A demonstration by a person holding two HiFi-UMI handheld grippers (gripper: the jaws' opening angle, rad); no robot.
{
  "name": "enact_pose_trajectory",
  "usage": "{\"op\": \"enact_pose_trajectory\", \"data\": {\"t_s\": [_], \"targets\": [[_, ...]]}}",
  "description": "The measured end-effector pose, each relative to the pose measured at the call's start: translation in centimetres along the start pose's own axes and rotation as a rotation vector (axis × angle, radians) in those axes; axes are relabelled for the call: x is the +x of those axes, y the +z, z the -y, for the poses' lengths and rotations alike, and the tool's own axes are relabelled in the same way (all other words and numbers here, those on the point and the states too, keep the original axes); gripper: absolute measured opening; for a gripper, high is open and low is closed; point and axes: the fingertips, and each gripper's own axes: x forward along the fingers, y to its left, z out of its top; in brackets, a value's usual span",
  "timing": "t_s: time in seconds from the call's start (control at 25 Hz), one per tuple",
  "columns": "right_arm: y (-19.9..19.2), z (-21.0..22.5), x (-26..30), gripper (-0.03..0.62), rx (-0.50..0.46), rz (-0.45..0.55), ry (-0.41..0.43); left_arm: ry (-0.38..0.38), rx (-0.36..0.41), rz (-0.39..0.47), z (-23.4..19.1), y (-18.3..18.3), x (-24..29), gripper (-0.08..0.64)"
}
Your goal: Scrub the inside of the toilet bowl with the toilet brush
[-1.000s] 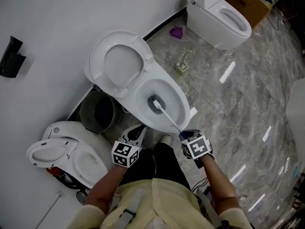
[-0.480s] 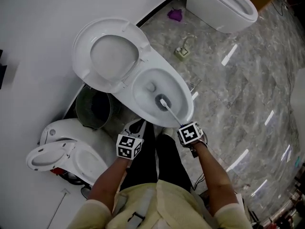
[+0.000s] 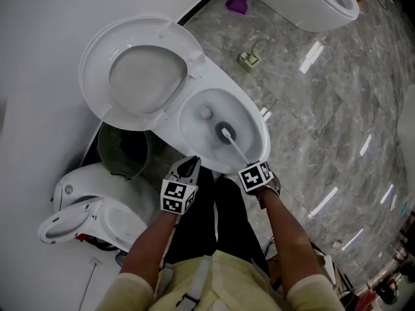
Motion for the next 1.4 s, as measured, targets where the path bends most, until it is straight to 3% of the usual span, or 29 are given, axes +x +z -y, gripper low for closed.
{"op": "enact_pose_trajectory", "data": {"t_s": [0.28, 0.56, 0.84, 1.0, 1.4], "targets": [[2.0, 1.5, 1.8, 0.071, -0.004, -0.034, -0.070, -0.050, 0.026, -0.060, -2.4, 0.0, 2.6, 0.032], [2.1, 1.1, 3.8, 0.071, -0.048, -0.123, -0.103, -0.042, 0.014, -0.088, -5.2, 0.0, 4.3, 0.032], [3.5, -2.9, 4.3, 0.071, 0.050, -0.142, 0.061, -0.049, -0.008, -0.105, -6.1, -0.5, 4.8, 0.032], [5.5, -5.6, 3.8, 0.071, 0.054, -0.123, 0.158, -0.054, -0.014, -0.110, -6.5, -0.4, 4.7, 0.032], [11.5, -7.9, 3.6, 0.071, 0.024, -0.035, 0.202, -0.058, -0.001, -0.102, -7.6, 0.1, 4.6, 0.032]]}}
